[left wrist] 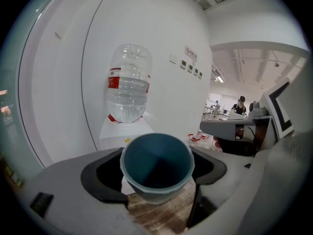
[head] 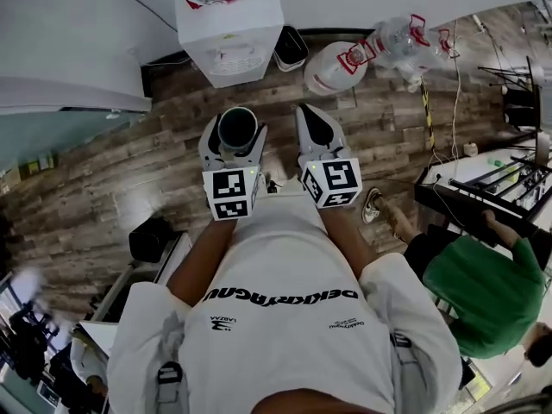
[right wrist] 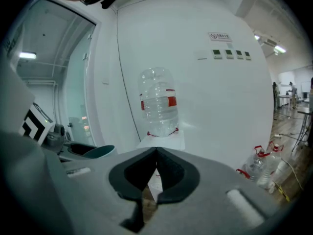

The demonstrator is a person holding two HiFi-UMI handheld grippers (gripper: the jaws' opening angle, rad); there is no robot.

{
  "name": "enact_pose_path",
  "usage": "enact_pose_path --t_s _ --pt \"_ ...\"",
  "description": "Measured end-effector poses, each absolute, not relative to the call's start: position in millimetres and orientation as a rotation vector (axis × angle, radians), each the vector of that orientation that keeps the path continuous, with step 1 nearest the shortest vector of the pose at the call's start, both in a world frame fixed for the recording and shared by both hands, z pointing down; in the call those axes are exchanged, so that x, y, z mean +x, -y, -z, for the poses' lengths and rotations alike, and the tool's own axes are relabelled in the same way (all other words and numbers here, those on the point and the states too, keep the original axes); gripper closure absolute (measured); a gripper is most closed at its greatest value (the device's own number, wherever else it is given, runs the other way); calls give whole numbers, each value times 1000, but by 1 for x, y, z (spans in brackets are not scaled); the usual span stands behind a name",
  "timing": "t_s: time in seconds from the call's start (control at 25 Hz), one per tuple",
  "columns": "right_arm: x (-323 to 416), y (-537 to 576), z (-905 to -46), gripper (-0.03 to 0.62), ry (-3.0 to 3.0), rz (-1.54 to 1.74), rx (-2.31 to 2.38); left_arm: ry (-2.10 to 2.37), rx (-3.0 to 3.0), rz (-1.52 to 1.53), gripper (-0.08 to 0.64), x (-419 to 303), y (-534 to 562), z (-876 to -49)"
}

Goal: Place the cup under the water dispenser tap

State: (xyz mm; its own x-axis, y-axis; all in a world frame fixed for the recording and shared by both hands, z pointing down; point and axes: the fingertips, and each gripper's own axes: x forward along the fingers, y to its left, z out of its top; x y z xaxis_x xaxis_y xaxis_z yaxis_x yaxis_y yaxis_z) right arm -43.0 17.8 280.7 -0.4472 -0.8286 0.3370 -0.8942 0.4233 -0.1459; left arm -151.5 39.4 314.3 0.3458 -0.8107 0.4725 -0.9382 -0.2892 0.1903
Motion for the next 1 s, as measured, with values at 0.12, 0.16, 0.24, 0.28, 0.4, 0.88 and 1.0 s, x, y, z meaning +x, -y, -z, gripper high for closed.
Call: enact_pose_path --t_s 0.12,0.16,0.24,0.28,0.4,0.88,1.0 --pt "-50 -14 -283 594 2447 -449 1520 1492 2182 -407 181 -154 -37 -323" --pt "-50 -12 -285 594 2441 -455 1524 1485 2181 -413 181 -155 -37 -327" --pt "-50 -5 -288 594 2432 -467 1535 1480 2180 -431 181 -155 -34 -335" --pt "-49 -1 -290 594 2429 -473 1540 1480 2180 -443 181 -156 -32 -339" --pt "-45 11 -299 594 2427 -487 1546 1489 2170 -467 181 -156 -25 -350" --pt "-33 47 -359 594 2439 -498 1463 1523 2102 -491 181 -131 15 -405" --pt "-27 56 -377 594 2442 -505 1446 1527 2115 -503 181 -119 31 -420"
